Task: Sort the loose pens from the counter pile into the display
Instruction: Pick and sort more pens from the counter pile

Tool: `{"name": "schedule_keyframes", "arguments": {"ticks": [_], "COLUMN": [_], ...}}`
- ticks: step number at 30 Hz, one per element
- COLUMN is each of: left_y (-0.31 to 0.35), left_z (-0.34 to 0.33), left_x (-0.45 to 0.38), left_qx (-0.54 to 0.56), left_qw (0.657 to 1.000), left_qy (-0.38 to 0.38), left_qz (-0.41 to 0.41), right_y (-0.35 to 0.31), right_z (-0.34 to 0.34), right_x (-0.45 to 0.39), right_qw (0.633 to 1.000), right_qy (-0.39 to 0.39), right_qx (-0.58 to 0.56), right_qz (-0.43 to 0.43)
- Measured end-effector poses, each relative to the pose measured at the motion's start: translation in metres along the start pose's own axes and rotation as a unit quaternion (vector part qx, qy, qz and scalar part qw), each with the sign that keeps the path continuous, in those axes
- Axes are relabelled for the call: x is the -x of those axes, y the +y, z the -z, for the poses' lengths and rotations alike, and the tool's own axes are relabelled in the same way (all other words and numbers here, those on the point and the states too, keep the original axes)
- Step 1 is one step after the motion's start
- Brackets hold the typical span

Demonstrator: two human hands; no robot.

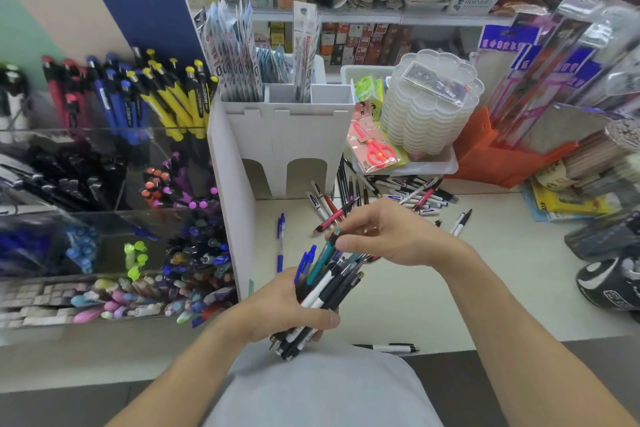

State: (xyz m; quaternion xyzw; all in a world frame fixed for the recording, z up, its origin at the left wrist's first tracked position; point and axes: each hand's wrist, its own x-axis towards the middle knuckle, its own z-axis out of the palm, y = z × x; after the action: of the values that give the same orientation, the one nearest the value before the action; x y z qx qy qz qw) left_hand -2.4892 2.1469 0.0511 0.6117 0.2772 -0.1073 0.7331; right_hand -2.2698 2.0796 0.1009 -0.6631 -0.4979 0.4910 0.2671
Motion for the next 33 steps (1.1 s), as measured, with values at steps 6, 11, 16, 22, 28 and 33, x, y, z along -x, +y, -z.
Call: {"name": "schedule_keyframes", "arguments": {"ticks": [6, 11, 16, 22, 28, 33], "left_y": [0.006, 0.007, 0.006, 0.002, 0.004, 0.006], "left_z": [-0.002, -0.003, -0.004, -0.001, 0.002, 0.002], "left_x": [0.006, 0.005, 0.004, 0.009, 0.019, 0.024], "left_qx": [0.003, -0.014, -0.052, -0.054, -0.05, -0.051], "left_qw": [0.999, 0.996, 0.994, 0.994, 0.995, 0.995], "left_qy": [0.032, 0.066, 0.085, 0.086, 0.085, 0.086], "left_qz": [0.034, 0.058, 0.045, 0.032, 0.02, 0.007], "right_y": [-0.002, -0.028, -0.03, -0.036, -0.043, -0.053], "right_z": [0.029, 0.012, -0.04, -0.045, -0.02, -0.02], "right_x": [0.006, 0.008, -0.005, -0.006, -0.001, 0.003], "right_qw": [0.918, 0.954, 0.982, 0.982, 0.986, 0.99], "right_qy": [0.259, 0.218, 0.056, 0.026, 0.161, 0.07], "right_qx": [-0.297, -0.198, 0.181, 0.188, 0.041, 0.121], "right_qz": [0.044, 0.053, -0.013, -0.016, -0.01, 0.003]}}
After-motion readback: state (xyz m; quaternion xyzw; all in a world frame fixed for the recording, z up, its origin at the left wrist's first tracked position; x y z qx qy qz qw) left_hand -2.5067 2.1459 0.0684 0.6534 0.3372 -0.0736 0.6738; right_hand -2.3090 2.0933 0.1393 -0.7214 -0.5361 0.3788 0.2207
